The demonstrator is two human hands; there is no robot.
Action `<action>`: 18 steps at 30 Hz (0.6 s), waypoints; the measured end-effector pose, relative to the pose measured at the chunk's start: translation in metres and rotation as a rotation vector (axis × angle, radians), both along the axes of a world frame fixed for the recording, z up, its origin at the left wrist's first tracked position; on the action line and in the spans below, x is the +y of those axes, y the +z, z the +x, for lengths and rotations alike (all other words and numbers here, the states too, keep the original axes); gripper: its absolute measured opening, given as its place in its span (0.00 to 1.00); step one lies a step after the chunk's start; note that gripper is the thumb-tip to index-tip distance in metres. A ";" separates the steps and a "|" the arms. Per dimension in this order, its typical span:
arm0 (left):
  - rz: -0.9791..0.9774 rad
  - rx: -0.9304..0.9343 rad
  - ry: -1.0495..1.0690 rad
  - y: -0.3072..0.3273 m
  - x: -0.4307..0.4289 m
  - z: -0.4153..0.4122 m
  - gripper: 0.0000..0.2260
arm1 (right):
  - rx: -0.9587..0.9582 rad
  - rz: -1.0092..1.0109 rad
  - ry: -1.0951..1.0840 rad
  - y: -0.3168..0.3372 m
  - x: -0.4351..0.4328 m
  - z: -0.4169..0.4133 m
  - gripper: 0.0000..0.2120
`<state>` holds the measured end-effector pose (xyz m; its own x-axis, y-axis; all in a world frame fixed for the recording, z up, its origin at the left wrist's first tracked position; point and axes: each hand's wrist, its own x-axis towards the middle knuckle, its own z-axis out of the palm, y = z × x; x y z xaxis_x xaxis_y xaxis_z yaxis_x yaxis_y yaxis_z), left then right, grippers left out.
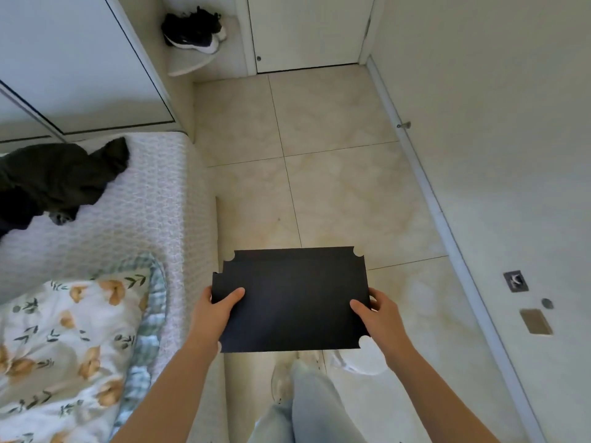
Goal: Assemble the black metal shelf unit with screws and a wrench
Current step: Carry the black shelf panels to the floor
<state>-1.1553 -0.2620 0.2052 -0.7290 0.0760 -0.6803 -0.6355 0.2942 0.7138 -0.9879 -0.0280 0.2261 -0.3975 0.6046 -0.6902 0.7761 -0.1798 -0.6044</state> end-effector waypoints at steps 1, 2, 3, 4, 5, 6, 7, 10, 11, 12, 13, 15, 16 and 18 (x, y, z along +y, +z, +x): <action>0.002 -0.004 -0.005 -0.004 0.008 -0.011 0.18 | -0.004 0.003 -0.002 -0.003 0.007 -0.010 0.23; 0.002 -0.009 -0.011 -0.008 0.017 -0.021 0.17 | -0.006 0.006 -0.007 -0.006 0.014 -0.019 0.22; 0.001 -0.013 -0.018 -0.011 0.028 -0.030 0.17 | -0.007 0.007 -0.015 -0.009 0.021 -0.028 0.22; -0.001 -0.017 -0.026 -0.013 0.039 -0.040 0.17 | -0.007 0.007 -0.023 -0.012 0.030 -0.038 0.22; -0.005 -0.022 -0.033 -0.017 0.049 -0.049 0.16 | -0.007 0.006 -0.029 -0.016 0.039 -0.047 0.22; -0.011 -0.026 -0.037 -0.022 0.059 -0.059 0.16 | -0.011 0.003 -0.031 -0.020 0.049 -0.056 0.22; -0.021 -0.028 -0.040 -0.026 0.068 -0.068 0.16 | -0.020 -0.005 -0.032 -0.023 0.058 -0.065 0.22; -0.054 -0.027 -0.074 -0.040 0.096 -0.096 0.18 | -0.023 -0.030 -0.048 -0.035 0.085 -0.091 0.22; -0.063 -0.035 -0.081 -0.047 0.104 -0.106 0.19 | -0.019 -0.038 -0.054 -0.041 0.094 -0.100 0.22; -0.072 -0.042 -0.083 -0.055 0.111 -0.115 0.19 | -0.020 -0.044 -0.059 -0.047 0.103 -0.109 0.22; -0.075 -0.045 -0.084 -0.063 0.119 -0.124 0.20 | -0.023 -0.049 -0.059 -0.054 0.112 -0.117 0.22; -0.091 -0.054 -0.095 -0.080 0.133 -0.141 0.21 | -0.034 -0.061 -0.053 -0.069 0.128 -0.131 0.23; -0.105 -0.061 -0.100 -0.089 0.140 -0.149 0.22 | -0.037 -0.070 -0.054 -0.077 0.135 -0.139 0.22; -0.121 -0.076 -0.111 -0.108 0.152 -0.166 0.21 | -0.045 -0.076 -0.060 -0.094 0.147 -0.153 0.23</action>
